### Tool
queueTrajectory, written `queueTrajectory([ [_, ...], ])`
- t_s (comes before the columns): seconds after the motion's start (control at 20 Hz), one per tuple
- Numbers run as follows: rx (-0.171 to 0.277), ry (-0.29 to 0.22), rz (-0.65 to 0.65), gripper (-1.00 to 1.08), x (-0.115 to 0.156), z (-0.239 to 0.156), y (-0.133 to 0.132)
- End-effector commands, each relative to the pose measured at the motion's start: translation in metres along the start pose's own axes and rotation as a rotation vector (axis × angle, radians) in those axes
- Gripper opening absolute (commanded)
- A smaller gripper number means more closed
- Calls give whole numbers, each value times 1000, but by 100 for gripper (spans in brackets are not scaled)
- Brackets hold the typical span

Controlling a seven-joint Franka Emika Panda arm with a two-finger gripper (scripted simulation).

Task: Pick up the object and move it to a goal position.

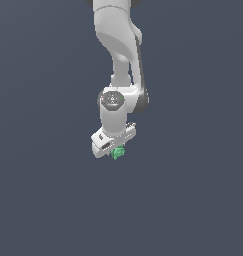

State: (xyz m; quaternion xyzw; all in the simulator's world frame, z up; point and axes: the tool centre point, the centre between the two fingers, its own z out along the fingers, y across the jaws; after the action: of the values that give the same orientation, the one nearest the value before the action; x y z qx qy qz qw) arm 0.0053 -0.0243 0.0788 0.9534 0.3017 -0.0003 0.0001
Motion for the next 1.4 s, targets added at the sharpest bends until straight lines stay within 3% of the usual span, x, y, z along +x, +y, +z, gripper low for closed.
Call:
queueTrajectory([
  [0.0,-1,1,1,-100,-17,-14,6],
  [0.8,1,2,1,-100,-147,-131,53],
  [1.35,1,2,1,-100,-191,-172,72],
])
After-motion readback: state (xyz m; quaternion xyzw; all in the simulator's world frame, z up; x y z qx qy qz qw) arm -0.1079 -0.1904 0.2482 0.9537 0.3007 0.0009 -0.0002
